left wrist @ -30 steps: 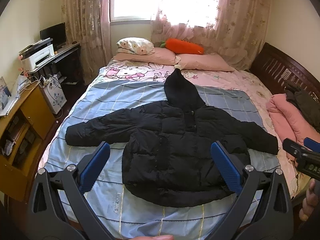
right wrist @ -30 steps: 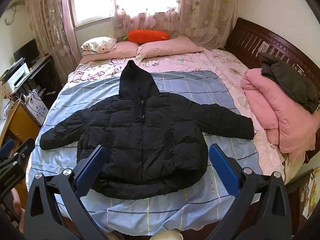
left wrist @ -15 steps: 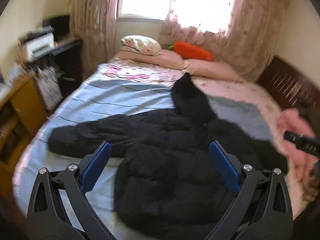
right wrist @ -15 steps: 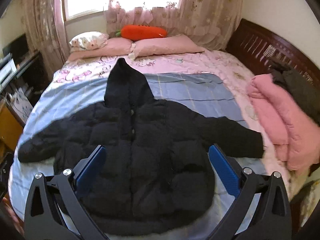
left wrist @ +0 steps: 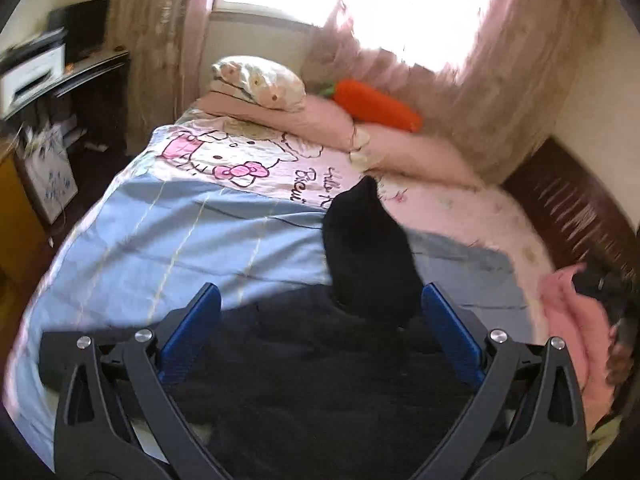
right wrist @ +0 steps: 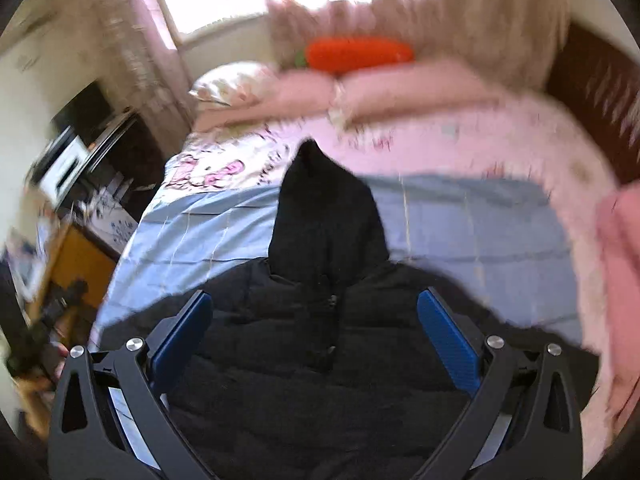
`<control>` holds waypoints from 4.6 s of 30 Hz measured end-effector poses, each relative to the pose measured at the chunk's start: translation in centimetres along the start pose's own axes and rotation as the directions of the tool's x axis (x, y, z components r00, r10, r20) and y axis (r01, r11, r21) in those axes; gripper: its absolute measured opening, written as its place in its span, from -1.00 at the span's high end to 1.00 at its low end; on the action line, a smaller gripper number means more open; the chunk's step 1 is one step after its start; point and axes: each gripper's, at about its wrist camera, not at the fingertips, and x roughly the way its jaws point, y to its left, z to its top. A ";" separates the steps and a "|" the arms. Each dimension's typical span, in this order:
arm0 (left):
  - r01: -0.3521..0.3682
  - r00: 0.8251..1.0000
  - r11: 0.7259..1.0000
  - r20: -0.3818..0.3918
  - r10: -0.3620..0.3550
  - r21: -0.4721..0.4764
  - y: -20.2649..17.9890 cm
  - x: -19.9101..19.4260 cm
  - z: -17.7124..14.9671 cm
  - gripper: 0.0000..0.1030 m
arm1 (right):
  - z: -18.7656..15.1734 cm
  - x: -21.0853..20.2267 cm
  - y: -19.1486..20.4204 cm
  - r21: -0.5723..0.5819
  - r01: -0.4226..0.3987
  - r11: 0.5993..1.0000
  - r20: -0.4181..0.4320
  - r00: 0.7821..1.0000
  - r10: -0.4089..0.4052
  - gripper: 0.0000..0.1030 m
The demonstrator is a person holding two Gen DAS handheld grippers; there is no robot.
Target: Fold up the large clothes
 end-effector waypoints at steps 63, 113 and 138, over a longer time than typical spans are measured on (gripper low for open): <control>0.451 0.889 0.854 -0.217 -0.404 0.259 -7.2 15.9 -11.1 0.83 | -16.5 13.9 -10.5 0.028 -0.331 0.943 0.061 0.942 0.329 0.77; -0.161 0.900 0.980 -0.391 0.193 0.114 -4.7 10.2 -30.7 -0.96 | -33.2 10.3 -4.3 0.140 0.270 0.953 -0.148 0.957 -0.250 -0.97; -0.221 0.929 0.930 -0.226 0.293 0.295 -4.9 25.6 -14.8 -0.96 | -15.7 19.7 -4.7 -0.201 0.554 0.808 0.137 0.832 -0.537 -0.93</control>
